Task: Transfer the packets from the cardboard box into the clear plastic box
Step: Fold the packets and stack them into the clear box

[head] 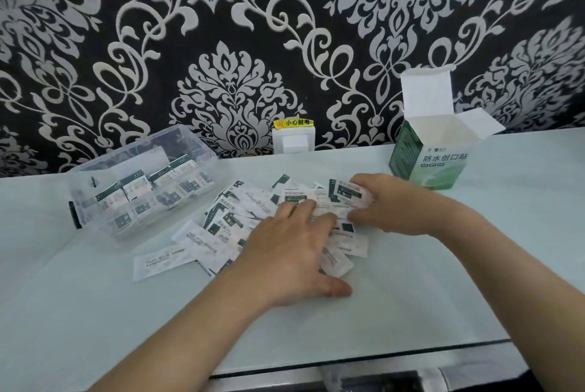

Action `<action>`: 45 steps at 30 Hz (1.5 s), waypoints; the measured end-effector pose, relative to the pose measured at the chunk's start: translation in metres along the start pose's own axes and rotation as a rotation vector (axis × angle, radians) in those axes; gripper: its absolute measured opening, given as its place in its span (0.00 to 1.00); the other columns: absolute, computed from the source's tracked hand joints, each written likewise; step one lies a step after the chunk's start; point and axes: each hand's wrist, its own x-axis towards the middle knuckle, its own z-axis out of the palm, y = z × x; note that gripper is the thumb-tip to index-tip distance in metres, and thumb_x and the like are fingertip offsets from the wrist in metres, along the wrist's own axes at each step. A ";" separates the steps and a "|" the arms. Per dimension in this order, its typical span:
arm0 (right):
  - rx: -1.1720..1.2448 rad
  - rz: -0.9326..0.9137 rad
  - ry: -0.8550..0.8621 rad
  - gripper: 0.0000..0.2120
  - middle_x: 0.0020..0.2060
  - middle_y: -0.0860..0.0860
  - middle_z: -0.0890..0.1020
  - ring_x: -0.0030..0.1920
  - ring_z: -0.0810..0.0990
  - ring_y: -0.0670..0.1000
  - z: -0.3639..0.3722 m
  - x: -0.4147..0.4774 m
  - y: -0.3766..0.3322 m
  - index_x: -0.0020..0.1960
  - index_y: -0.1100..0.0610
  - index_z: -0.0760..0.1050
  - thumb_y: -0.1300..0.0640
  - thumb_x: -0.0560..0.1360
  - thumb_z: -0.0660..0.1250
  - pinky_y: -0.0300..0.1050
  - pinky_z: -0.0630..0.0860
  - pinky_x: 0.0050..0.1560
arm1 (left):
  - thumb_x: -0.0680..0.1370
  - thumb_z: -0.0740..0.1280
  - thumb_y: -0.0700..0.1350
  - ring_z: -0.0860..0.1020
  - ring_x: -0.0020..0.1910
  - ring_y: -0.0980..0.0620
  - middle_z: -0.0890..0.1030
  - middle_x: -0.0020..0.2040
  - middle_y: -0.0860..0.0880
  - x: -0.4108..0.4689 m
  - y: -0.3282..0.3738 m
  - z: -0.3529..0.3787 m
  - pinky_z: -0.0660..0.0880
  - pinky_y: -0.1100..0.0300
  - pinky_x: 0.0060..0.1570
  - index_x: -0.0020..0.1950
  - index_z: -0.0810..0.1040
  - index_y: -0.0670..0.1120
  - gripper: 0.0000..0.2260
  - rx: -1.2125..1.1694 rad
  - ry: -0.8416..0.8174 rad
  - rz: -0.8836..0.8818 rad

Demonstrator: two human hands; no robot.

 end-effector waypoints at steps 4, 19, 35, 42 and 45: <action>-0.074 -0.011 0.077 0.14 0.47 0.47 0.79 0.47 0.77 0.51 0.008 0.000 0.004 0.51 0.49 0.74 0.51 0.69 0.74 0.45 0.74 0.46 | 0.72 0.65 0.66 0.65 0.64 0.51 0.66 0.67 0.54 0.001 -0.009 0.001 0.66 0.57 0.63 0.66 0.68 0.55 0.27 -0.038 0.072 0.064; -0.095 0.033 -0.035 0.14 0.37 0.46 0.81 0.36 0.79 0.46 0.000 -0.018 -0.012 0.40 0.50 0.77 0.42 0.66 0.75 0.39 0.74 0.33 | 0.72 0.69 0.42 0.77 0.31 0.46 0.80 0.33 0.50 0.002 -0.013 0.003 0.71 0.59 0.26 0.52 0.80 0.44 0.09 0.137 0.607 0.228; 0.271 0.046 -0.082 0.13 0.23 0.48 0.76 0.25 0.71 0.50 0.004 -0.019 0.008 0.32 0.55 0.73 0.57 0.75 0.69 0.40 0.68 0.29 | 0.73 0.65 0.50 0.57 0.67 0.51 0.59 0.71 0.55 0.000 -0.004 -0.020 0.65 0.53 0.68 0.74 0.56 0.57 0.31 0.066 -0.252 0.162; 0.253 0.059 -0.092 0.12 0.25 0.50 0.76 0.25 0.72 0.50 0.006 -0.020 0.008 0.33 0.57 0.73 0.59 0.75 0.67 0.37 0.67 0.26 | 0.73 0.60 0.43 0.70 0.54 0.51 0.77 0.53 0.54 0.002 -0.003 -0.008 0.72 0.54 0.53 0.58 0.72 0.52 0.14 0.015 0.067 0.201; 0.299 0.067 -0.108 0.12 0.25 0.50 0.76 0.24 0.72 0.49 0.005 -0.018 0.009 0.34 0.57 0.73 0.60 0.76 0.67 0.38 0.68 0.27 | 0.77 0.61 0.46 0.71 0.54 0.51 0.78 0.50 0.55 0.005 -0.006 -0.002 0.73 0.53 0.51 0.55 0.73 0.50 0.07 0.096 0.161 0.195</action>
